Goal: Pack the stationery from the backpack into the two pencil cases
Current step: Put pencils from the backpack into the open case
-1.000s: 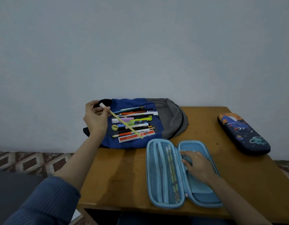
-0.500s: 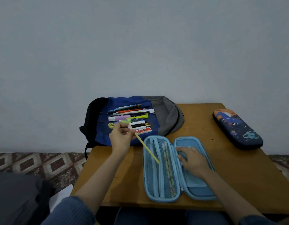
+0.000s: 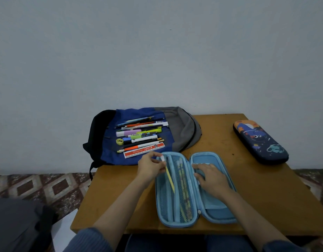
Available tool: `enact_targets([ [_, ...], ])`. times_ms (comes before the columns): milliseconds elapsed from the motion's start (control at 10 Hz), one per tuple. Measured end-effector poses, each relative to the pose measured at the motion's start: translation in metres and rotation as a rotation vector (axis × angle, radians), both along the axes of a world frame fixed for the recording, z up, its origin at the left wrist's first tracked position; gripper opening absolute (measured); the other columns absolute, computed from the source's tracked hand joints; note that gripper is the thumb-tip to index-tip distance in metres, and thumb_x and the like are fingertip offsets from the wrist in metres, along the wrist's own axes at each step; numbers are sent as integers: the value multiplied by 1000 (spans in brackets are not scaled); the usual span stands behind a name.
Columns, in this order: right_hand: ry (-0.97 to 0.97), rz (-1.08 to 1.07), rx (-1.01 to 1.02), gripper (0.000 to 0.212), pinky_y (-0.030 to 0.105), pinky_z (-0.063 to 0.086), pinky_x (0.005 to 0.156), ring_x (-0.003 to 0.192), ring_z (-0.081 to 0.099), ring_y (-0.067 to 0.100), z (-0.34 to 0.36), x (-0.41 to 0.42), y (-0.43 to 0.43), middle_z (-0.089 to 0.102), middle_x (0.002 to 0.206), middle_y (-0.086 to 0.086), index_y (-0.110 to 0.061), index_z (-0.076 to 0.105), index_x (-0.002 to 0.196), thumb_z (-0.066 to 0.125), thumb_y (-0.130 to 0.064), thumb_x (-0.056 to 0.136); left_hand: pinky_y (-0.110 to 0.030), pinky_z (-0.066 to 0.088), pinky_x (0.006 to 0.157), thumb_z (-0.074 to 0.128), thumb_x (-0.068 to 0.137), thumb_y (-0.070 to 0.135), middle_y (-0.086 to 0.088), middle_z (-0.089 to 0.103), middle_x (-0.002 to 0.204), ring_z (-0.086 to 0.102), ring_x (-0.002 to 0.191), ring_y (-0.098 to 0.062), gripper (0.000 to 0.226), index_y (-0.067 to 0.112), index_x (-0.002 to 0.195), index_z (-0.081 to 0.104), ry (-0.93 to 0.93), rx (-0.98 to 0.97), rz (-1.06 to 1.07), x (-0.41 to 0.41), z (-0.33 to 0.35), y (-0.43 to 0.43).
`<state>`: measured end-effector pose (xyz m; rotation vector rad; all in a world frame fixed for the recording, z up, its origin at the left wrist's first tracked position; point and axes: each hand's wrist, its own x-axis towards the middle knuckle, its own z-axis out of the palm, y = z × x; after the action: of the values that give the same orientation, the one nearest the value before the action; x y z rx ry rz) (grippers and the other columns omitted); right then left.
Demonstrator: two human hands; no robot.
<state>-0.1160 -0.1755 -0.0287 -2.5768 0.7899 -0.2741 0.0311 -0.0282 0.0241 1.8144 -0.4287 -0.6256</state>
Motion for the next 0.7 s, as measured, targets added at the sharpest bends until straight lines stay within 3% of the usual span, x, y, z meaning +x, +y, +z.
enact_targets([
  [100,-1,-3,-7,38,30,40,96,129,37,14,0,0,0,51,132,-11,-28,44,136,41,-33,98,-19,57,60,62,84,-3,-13,66,88,65,66,-16,41,7,123,56,-145,187,-106,0,-4,-3],
  [200,-5,1,-8,37,29,40,95,128,38,14,0,-1,1,52,132,-11,-28,44,135,42,-33,98,-33,58,74,63,85,3,-16,69,90,68,76,-24,40,5,123,55,-327,348,-159,-8,-7,-4],
  [300,-12,0,-1,37,30,41,96,127,38,13,-1,0,1,52,131,-11,-28,45,135,42,-33,98,-35,58,70,61,90,21,-12,65,83,65,62,-20,12,11,90,55,-337,347,-154,-18,-6,-3],
  [400,-8,-2,-5,37,31,40,96,127,38,13,-1,0,0,52,131,-11,-29,44,135,42,-33,98,-27,54,61,57,90,38,-5,62,66,60,52,-13,37,13,64,50,-351,497,-253,-26,-9,-1],
  [500,-3,-1,-5,37,29,40,94,127,37,13,-1,0,0,52,131,-11,-29,44,135,41,-33,98,-18,47,50,66,84,34,3,56,58,54,50,-7,35,16,59,51,-356,522,-321,-35,-11,-1],
  [700,11,-5,-5,38,30,39,95,128,36,13,0,0,1,51,132,-11,-28,43,136,40,-33,99,-8,30,50,74,78,26,3,53,81,48,69,-5,33,23,58,48,-508,420,-248,-43,-18,1],
])
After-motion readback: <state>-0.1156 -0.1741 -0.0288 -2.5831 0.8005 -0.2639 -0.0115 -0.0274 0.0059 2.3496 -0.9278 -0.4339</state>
